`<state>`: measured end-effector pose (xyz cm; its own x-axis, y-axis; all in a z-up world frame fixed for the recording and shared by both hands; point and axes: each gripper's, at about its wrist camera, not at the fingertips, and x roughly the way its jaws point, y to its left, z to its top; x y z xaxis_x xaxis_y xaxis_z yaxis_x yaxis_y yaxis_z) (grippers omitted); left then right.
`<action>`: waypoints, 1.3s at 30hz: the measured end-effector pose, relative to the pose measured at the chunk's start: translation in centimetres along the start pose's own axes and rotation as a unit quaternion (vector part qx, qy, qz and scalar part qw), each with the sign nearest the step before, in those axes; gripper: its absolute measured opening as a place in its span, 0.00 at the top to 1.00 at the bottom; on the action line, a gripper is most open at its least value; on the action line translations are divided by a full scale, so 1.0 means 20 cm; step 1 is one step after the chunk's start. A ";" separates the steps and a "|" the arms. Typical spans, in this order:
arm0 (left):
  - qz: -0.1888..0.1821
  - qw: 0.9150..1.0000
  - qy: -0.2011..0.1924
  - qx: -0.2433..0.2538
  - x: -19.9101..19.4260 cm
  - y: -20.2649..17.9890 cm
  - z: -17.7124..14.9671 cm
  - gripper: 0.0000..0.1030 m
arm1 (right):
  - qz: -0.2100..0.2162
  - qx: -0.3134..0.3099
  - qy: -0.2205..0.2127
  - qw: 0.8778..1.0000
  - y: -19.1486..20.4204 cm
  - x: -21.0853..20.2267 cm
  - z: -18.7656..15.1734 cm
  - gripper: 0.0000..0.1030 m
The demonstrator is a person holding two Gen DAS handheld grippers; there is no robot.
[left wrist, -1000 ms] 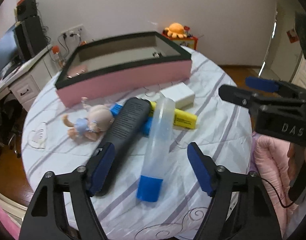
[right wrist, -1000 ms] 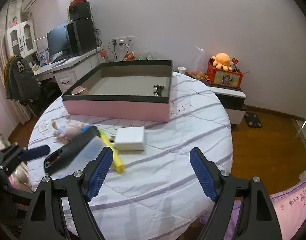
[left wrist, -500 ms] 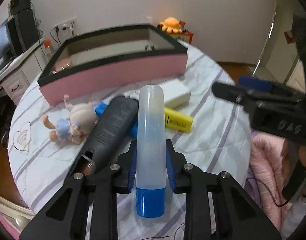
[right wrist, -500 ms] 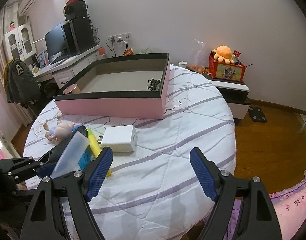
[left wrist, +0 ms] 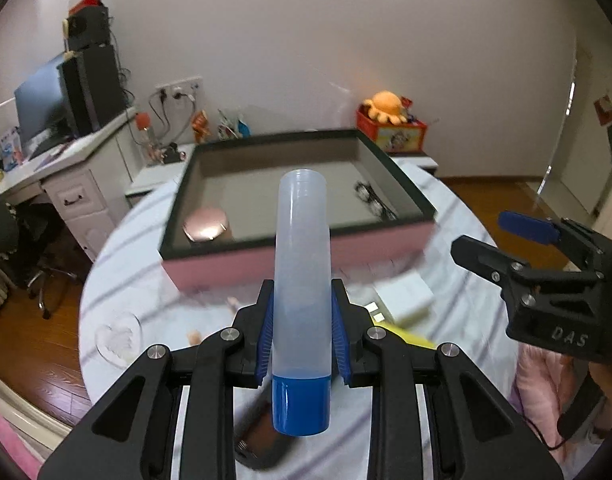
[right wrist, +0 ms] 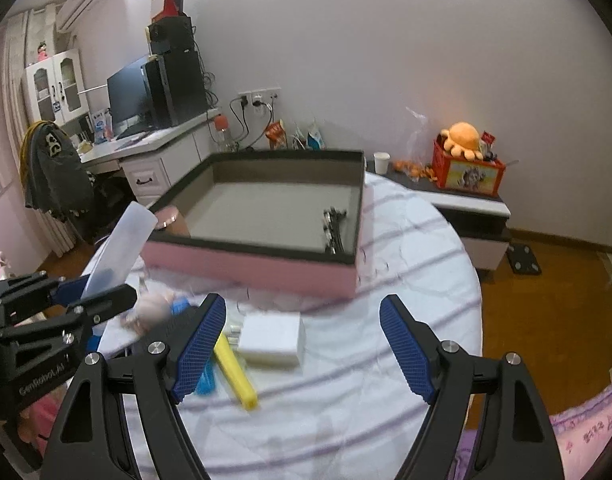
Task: Organize rigid objects
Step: 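Carry the clear tube with the left gripper into the box and lower it, then open the left gripper and withdraw it from the box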
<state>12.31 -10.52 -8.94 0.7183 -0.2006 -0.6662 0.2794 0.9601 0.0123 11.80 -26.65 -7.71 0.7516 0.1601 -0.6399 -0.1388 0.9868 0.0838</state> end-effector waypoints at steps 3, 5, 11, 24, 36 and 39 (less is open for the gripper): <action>0.004 1.000 -0.005 -0.003 0.03 0.04 0.07 0.75 | 0.001 -0.006 -0.008 1.000 0.01 0.02 0.07 0.21; 0.007 1.000 -0.009 -0.005 0.06 0.06 0.13 0.75 | 0.002 -0.009 -0.013 1.000 0.02 0.04 0.11 0.21; 0.011 1.000 -0.012 -0.005 0.21 0.12 0.29 0.74 | 0.002 -0.011 -0.022 1.000 0.00 0.15 0.24 0.21; 0.022 0.998 0.052 -0.015 0.70 0.22 0.42 0.74 | -0.001 -0.004 -0.001 1.000 -0.07 0.51 0.37 0.21; 0.032 0.996 0.083 -0.014 0.84 0.22 0.36 0.64 | 0.005 -0.010 0.033 0.999 -0.05 0.66 0.34 0.21; 0.038 0.997 0.072 -0.016 0.80 0.22 0.36 0.24 | 0.006 -0.013 0.035 0.999 -0.04 0.65 0.33 0.21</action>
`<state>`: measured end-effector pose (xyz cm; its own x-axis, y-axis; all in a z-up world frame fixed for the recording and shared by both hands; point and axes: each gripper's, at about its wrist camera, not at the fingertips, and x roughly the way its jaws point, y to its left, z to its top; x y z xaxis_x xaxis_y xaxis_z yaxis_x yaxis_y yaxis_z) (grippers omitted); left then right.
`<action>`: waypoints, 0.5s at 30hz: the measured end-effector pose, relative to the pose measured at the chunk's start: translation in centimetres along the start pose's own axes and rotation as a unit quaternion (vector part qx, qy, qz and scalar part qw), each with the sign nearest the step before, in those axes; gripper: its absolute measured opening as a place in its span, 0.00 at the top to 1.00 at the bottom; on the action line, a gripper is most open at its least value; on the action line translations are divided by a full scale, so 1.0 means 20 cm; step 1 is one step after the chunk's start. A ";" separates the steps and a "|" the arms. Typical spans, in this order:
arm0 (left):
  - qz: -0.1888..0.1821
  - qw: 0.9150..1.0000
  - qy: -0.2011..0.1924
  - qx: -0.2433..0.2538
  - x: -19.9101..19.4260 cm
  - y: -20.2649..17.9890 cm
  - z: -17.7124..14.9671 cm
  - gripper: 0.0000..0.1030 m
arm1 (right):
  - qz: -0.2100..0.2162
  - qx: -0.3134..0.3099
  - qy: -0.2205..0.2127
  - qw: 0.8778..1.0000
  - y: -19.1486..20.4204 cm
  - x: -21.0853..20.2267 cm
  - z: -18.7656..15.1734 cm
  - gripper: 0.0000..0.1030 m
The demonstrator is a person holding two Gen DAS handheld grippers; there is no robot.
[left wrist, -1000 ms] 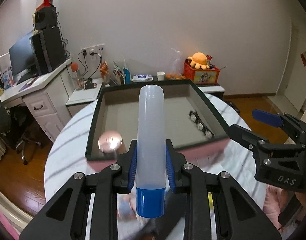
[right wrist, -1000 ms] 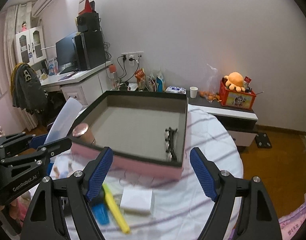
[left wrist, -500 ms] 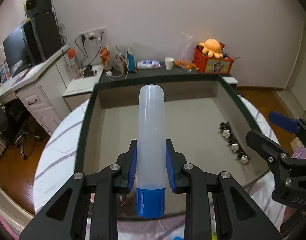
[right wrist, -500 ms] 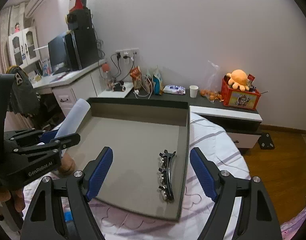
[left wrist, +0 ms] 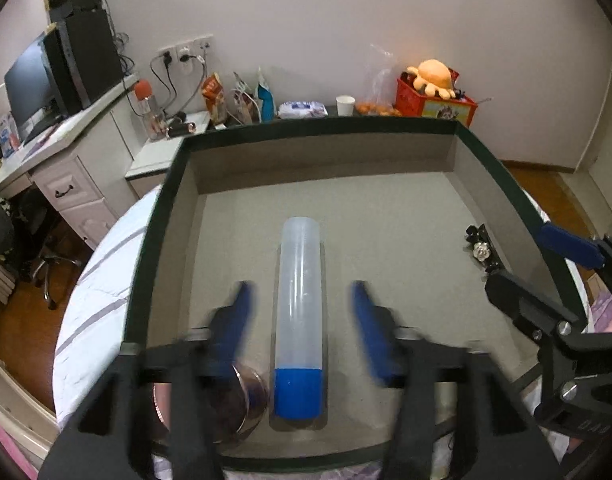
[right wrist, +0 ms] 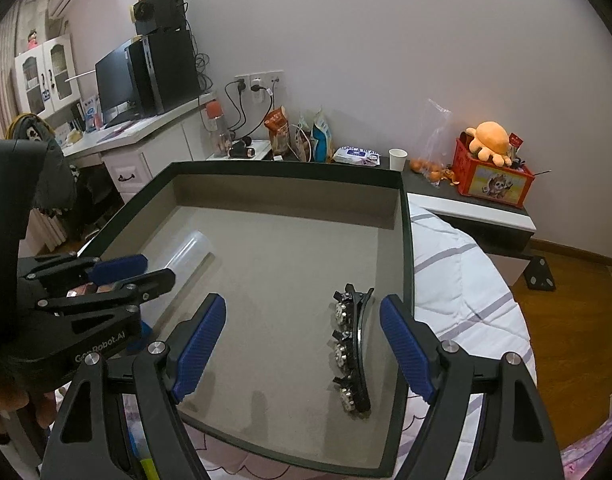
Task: Organize rigid objects
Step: 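Open the left gripper and withdraw it from the box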
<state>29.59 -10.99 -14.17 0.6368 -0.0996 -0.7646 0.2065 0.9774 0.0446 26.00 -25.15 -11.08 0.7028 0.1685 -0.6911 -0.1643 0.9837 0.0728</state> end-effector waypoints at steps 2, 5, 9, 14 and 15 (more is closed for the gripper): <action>0.005 1.000 -0.018 0.002 -0.06 0.00 -0.01 0.17 | 0.000 -0.002 -0.001 1.000 0.01 -0.02 0.00 0.21; 0.009 1.000 -0.029 -0.001 -0.12 0.01 -0.01 0.11 | -0.003 -0.003 -0.006 1.000 0.02 -0.06 0.00 0.21; 0.022 0.999 -0.046 -0.003 -0.24 0.03 -0.02 0.08 | -0.005 -0.002 -0.016 1.000 0.03 -0.14 0.00 0.21; 0.035 0.996 -0.076 -0.009 -0.43 0.06 -0.07 0.05 | -0.006 -0.006 -0.032 0.999 0.08 -0.28 -0.01 0.21; 0.039 0.996 -0.083 -0.011 -0.47 0.07 -0.09 0.04 | -0.006 -0.007 -0.036 0.999 0.09 -0.30 -0.01 0.21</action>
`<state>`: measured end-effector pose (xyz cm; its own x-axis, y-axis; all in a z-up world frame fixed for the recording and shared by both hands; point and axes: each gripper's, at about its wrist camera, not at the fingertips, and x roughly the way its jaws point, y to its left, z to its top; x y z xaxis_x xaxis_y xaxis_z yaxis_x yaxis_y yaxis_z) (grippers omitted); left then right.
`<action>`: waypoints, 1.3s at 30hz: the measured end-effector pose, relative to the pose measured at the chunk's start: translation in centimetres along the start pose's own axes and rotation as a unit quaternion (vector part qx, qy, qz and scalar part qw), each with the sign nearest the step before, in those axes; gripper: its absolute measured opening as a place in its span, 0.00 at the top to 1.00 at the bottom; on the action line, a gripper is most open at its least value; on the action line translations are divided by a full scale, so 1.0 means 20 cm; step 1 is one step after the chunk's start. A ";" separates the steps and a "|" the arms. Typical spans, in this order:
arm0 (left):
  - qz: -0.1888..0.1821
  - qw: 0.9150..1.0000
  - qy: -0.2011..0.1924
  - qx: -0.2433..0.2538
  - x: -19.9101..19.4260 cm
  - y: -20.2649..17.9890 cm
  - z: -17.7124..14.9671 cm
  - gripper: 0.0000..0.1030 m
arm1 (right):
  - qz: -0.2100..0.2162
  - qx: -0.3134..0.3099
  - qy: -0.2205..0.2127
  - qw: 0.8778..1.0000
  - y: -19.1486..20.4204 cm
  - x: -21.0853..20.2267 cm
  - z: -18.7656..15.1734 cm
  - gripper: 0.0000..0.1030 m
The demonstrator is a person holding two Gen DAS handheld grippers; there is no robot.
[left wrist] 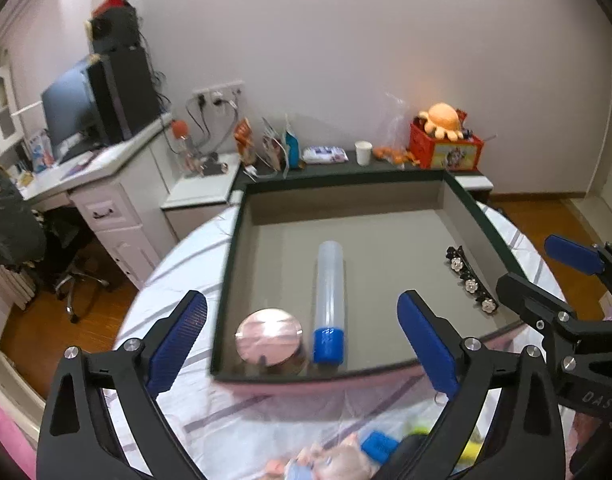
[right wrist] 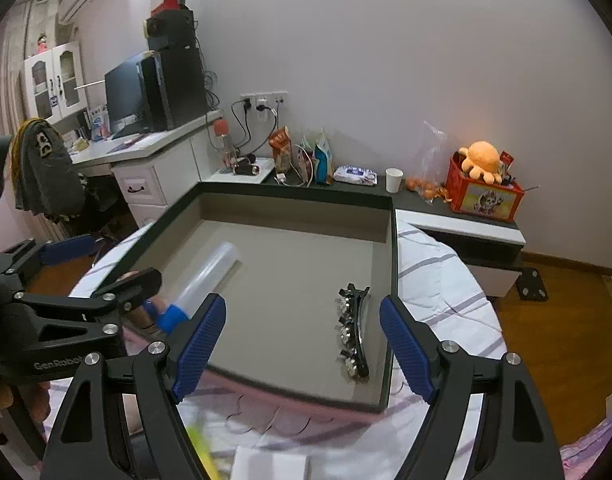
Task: Organize rigid objects
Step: 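Open the left gripper and withdraw it from the box, then reach the left gripper down to the black remote and close on it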
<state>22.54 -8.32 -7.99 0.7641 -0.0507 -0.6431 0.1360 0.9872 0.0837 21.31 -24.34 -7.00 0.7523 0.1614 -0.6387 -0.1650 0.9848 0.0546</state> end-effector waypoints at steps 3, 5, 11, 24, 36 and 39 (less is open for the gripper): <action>0.008 1.000 -0.018 -0.004 -0.12 0.03 -0.03 0.01 | 0.002 -0.003 -0.009 1.000 0.04 -0.09 -0.01 0.21; 0.014 0.999 -0.028 -0.007 -0.20 0.06 -0.05 0.00 | 0.002 -0.005 -0.014 1.000 0.06 -0.14 -0.02 0.21; 0.024 0.999 -0.046 -0.018 -0.39 0.14 -0.13 0.00 | 0.001 -0.009 -0.028 1.000 0.12 -0.31 -0.06 0.21; 0.020 0.997 -0.067 -0.040 -0.72 0.26 -0.39 0.00 | -0.019 0.000 -0.047 0.999 0.15 -0.61 -0.23 0.21; 0.020 0.997 -0.060 -0.034 -0.79 0.26 -0.48 0.00 | -0.030 0.001 -0.042 0.999 0.16 -0.70 -0.32 0.21; 0.020 0.998 -0.051 -0.031 -0.77 0.26 -0.51 0.00 | -0.029 0.003 -0.033 0.999 0.16 -0.67 -0.35 0.21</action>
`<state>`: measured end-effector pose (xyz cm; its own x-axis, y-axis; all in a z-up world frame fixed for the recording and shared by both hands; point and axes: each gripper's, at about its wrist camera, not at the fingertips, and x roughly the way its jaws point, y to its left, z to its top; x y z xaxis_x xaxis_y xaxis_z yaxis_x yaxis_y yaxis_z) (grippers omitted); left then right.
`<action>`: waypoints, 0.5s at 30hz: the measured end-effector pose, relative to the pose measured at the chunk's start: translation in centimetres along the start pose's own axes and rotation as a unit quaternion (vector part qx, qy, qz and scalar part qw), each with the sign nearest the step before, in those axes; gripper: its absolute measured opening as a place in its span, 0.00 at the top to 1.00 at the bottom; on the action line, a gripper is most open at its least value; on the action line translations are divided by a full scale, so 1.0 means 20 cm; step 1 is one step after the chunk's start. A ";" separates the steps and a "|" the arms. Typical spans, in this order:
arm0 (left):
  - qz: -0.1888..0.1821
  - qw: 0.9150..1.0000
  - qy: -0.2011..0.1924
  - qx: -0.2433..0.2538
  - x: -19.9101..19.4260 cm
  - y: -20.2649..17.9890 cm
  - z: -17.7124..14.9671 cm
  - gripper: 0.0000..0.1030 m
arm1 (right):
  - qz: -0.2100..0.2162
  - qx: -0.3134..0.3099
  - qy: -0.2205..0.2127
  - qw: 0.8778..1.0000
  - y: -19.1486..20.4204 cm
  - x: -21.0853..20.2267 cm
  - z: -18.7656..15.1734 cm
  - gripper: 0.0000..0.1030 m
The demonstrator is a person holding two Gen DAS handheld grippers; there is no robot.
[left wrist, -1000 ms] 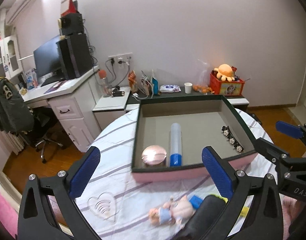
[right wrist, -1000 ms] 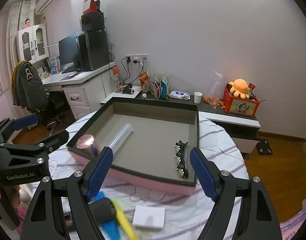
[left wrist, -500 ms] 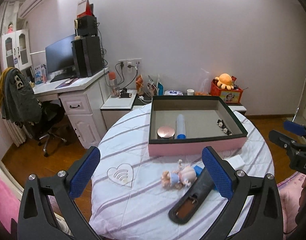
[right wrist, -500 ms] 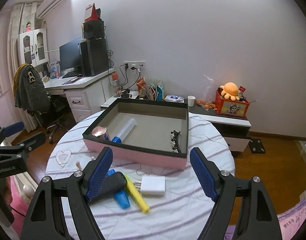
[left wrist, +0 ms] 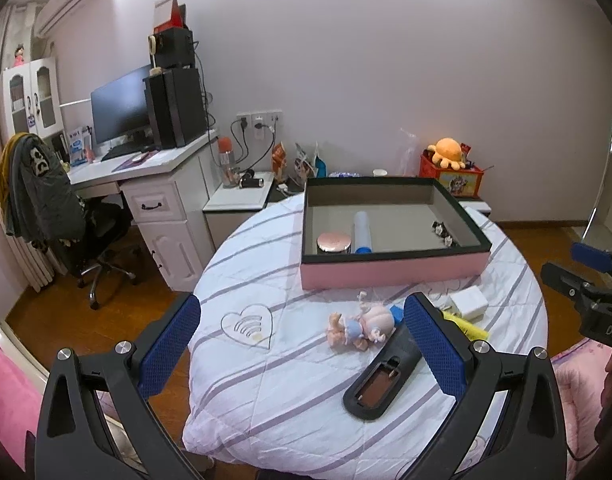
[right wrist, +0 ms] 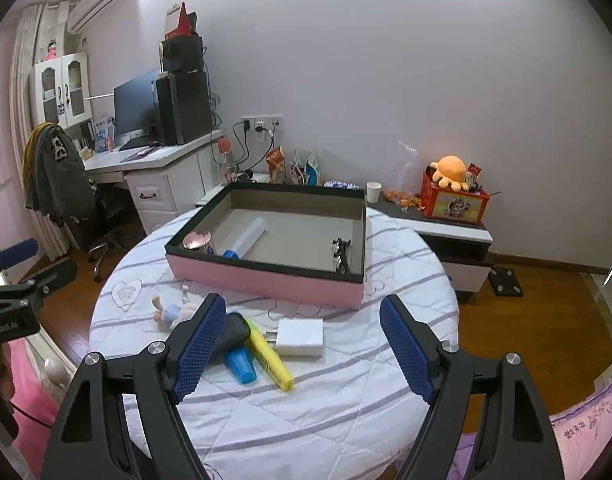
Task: Organize rigid objects
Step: 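Reach the left gripper down to the black remote and close on it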
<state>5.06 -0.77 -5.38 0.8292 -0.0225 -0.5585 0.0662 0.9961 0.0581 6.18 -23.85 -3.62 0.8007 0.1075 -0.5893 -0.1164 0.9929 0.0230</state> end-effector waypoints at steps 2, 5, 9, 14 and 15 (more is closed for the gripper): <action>0.000 1.000 0.005 0.002 0.01 -0.01 -0.02 0.00 | 0.000 0.001 0.007 1.000 0.00 0.02 -0.02 0.21; -0.002 1.000 0.015 0.010 0.04 -0.02 -0.04 0.00 | 0.002 0.002 0.017 1.000 0.00 0.05 -0.05 0.21; -0.007 0.999 0.033 0.025 0.08 -0.05 -0.09 0.00 | 0.005 0.001 0.034 0.999 0.01 0.10 -0.10 0.21; -0.024 0.997 0.058 0.047 0.16 -0.11 -0.16 0.00 | 0.009 0.003 0.065 0.998 0.00 0.21 -0.18 0.21; -0.032 0.996 0.065 0.052 0.18 -0.13 -0.18 0.00 | 0.008 0.003 0.070 0.998 0.00 0.22 -0.19 0.21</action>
<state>5.92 -3.17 -10.52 0.7426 -0.0670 -0.6664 0.1789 0.9787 0.1010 7.53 -23.56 -9.30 0.7087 0.1161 -0.6959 -0.1245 0.9915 0.0386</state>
